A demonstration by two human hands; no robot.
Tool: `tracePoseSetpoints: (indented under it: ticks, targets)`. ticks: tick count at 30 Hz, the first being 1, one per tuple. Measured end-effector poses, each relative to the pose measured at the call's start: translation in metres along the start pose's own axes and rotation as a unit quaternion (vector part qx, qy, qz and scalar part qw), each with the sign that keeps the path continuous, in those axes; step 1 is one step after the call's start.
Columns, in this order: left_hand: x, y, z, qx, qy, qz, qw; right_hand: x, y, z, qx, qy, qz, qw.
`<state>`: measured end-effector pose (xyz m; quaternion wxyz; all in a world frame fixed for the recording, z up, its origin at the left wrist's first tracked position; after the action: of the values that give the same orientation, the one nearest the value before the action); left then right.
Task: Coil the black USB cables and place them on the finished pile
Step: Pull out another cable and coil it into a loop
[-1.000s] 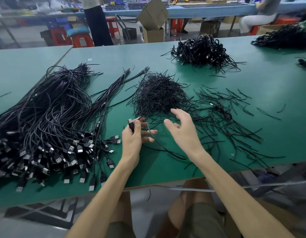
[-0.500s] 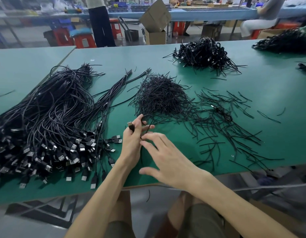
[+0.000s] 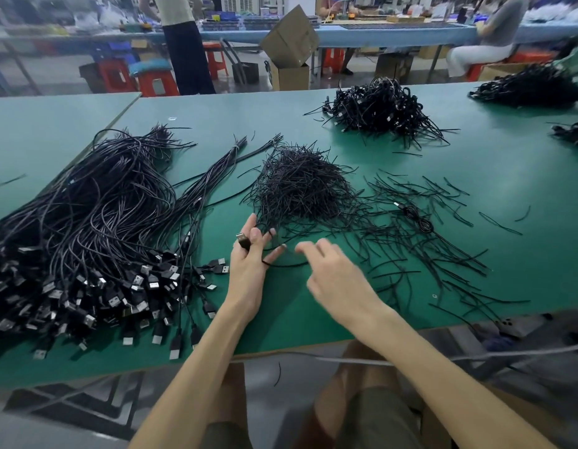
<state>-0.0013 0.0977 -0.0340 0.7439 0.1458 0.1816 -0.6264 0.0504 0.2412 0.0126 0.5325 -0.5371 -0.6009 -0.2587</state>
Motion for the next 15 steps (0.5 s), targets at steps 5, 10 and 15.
tracePoseSetpoints:
  ticks: [5,10,15]
  targets:
    - [-0.003,0.001,0.007,-0.023,-0.023,-0.014,0.999,0.035,-0.014,0.055,-0.16,-0.156,0.152,0.963]
    - [-0.002,0.002,0.011,-0.041,0.01,-0.039,0.998,0.032,-0.02,0.054,-0.117,-0.02,0.16,0.98]
    - [0.0,0.002,0.011,-0.04,-0.001,-0.003,0.999,0.021,-0.019,0.038,-0.045,0.018,0.161,0.986]
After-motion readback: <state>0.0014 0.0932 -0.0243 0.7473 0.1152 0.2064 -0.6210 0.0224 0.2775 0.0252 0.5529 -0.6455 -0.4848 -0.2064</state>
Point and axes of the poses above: each hand's wrist, its own y-axis away from the middle knuckle, its own x-axis out of the back of the hand, z = x × y, the point moved 7 cm from there along -y, towards the middle knuckle, and after that the axes turned 1 degree about z, right-handed, at the moved point
